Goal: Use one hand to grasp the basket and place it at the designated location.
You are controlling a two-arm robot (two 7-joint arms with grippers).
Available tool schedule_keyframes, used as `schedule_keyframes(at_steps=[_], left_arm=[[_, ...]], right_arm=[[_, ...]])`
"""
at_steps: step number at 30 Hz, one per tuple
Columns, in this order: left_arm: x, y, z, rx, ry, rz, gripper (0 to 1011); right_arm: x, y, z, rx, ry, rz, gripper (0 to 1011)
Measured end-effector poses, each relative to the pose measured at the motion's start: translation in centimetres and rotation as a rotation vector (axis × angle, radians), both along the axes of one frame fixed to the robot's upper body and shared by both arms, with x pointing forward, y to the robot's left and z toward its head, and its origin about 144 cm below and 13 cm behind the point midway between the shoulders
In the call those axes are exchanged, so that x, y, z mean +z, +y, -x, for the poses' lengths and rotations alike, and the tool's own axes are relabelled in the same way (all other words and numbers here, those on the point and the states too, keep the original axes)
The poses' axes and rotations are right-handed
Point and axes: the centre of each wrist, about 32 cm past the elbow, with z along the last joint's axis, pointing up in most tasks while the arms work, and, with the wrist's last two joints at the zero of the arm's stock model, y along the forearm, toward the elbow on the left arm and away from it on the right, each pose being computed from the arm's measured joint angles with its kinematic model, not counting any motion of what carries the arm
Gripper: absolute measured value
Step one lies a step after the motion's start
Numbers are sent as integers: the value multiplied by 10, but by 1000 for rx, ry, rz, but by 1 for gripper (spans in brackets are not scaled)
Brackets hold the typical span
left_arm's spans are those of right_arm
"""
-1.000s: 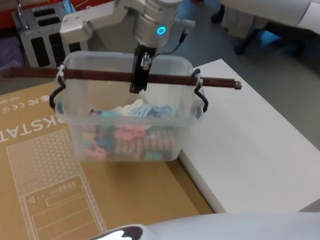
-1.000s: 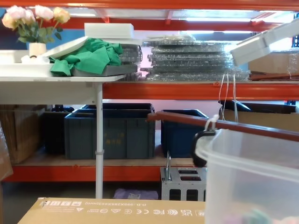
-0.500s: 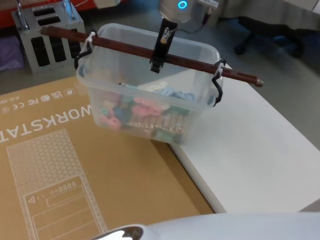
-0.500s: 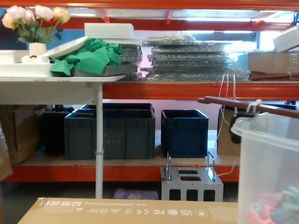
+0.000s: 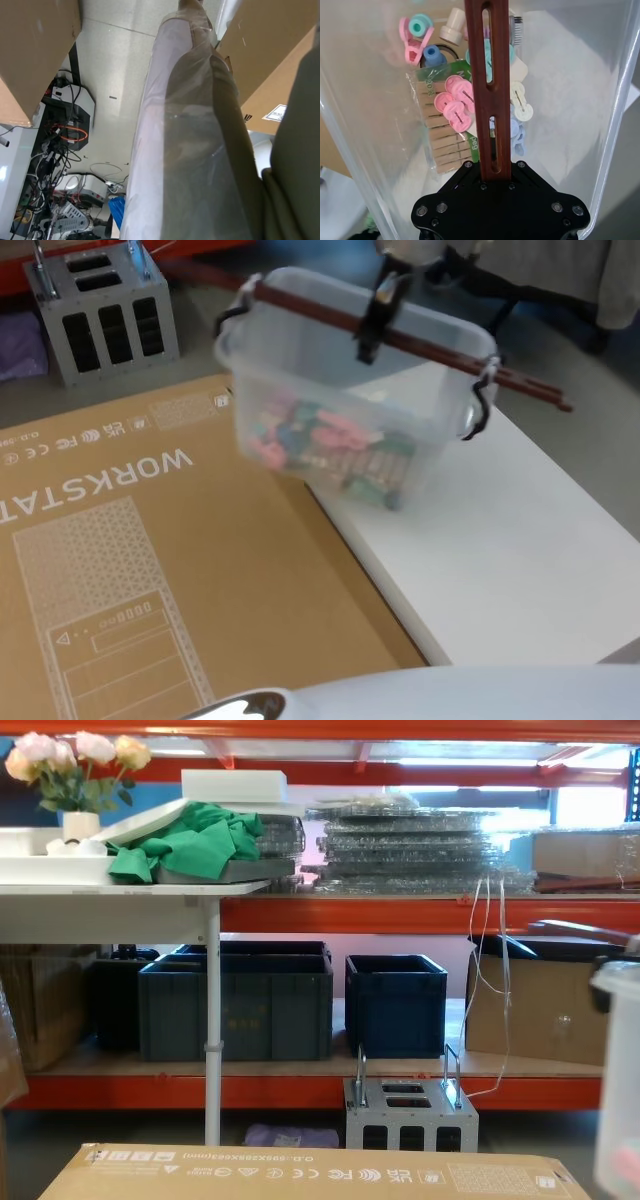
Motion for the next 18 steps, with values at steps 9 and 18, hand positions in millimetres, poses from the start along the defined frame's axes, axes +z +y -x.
schedule_keyframes(at_steps=[9,18], left_arm=[[0,0,0,-1,0,0,0],[0,0,0,0,0,0,0]], right_arm=[[-3,-44,-2,-176,29,-39,0],[-12,-84,4,-314,48,-47,0]])
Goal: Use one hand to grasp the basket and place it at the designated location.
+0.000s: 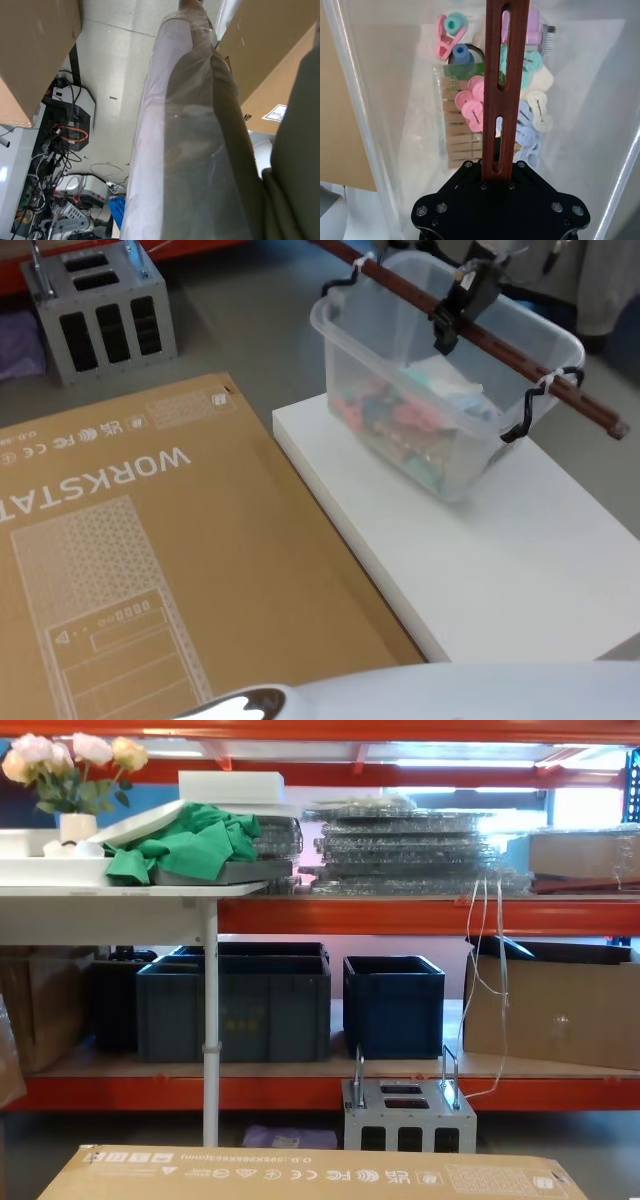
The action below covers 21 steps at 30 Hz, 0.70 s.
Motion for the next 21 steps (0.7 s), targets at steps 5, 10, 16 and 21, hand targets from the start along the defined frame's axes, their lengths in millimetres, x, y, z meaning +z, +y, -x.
schedule_keyframes(at_steps=[5,10,16,21], left_arm=[[0,0,0,-1,0,1,0],[0,0,0,-1,0,0,0],[0,0,0,-1,0,0,0],[0,0,0,-1,0,0,0]], right_arm=[[-2,-6,2,-31,4,-6,0],[-14,-26,10,-148,26,-14,0],[-17,-31,13,-174,31,-18,0],[-20,-32,14,-193,37,-18,0]])
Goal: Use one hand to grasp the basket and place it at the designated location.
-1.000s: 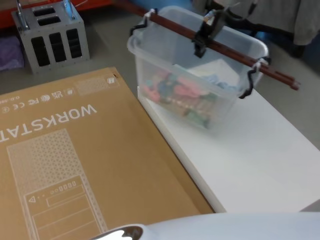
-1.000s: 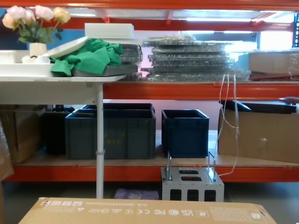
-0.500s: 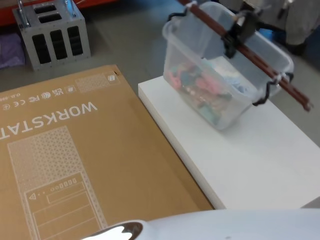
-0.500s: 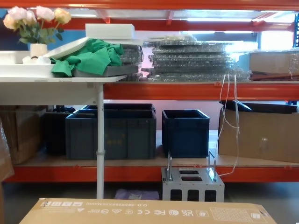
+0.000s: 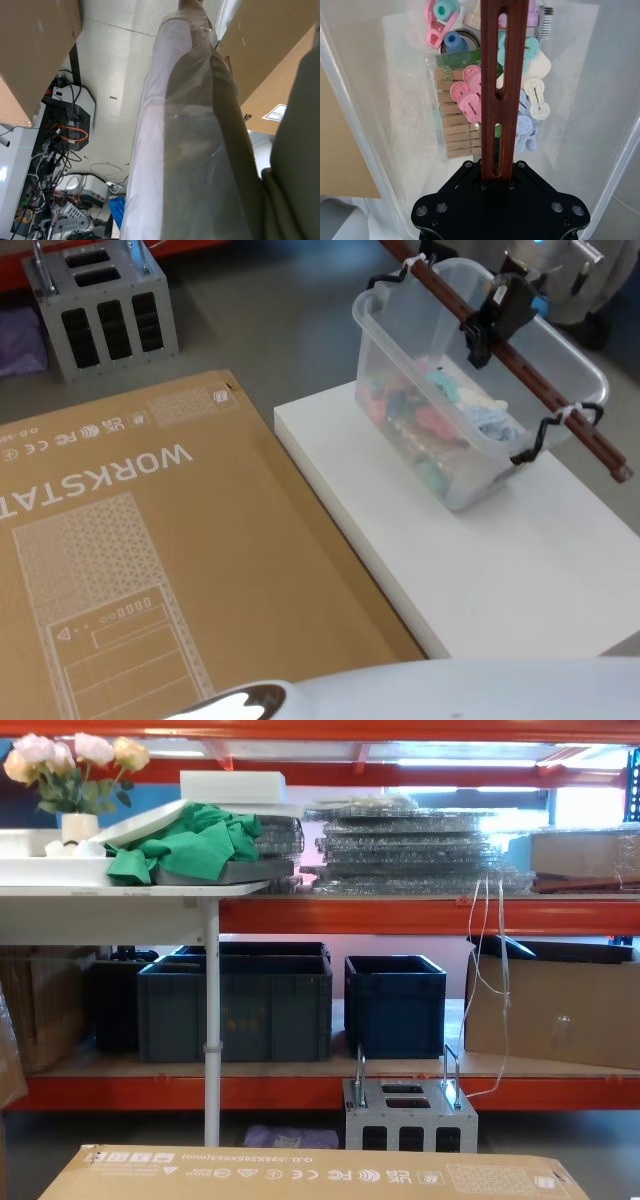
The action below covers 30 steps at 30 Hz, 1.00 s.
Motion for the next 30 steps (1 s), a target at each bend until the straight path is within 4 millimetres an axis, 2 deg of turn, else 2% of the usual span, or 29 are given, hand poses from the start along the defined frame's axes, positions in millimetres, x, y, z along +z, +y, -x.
schedule_keyframes(at_steps=[11,30], left_arm=[[0,0,0,0,0,0,0],[0,0,0,0,0,0,0]], right_arm=[[-13,-8,3,-79,33,-16,0],[-33,-4,-8,-120,74,-14,0]])
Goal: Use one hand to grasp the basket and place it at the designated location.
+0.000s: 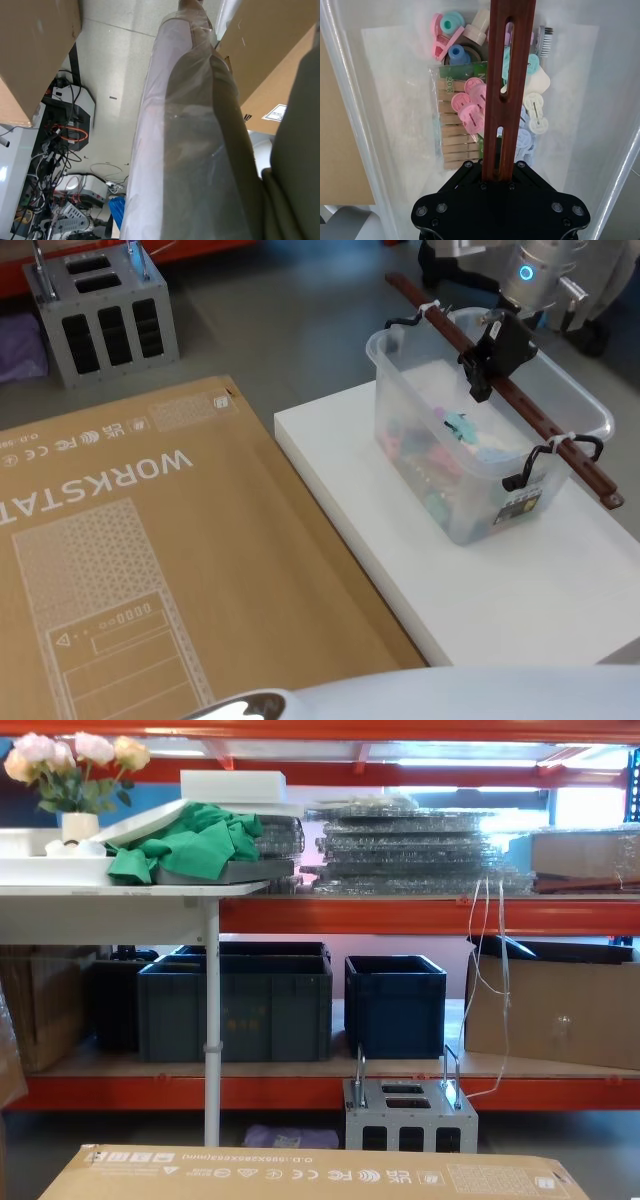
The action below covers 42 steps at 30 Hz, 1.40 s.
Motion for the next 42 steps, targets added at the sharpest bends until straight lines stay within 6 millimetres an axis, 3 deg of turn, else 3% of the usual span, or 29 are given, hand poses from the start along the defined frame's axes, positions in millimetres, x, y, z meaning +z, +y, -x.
schedule_keyframes(at_steps=[22,32,35,42], left_arm=[[0,0,0,0,0,0,0],[0,0,0,0,0,0,0],[0,0,0,0,0,0,0],[0,0,0,0,0,0,0]], right_arm=[[-4,-2,-4,32,11,-13,3],[-1,-4,-1,36,-3,-20,240],[-1,-4,-1,40,-6,-21,381],[0,-4,-2,40,-10,-19,583]])
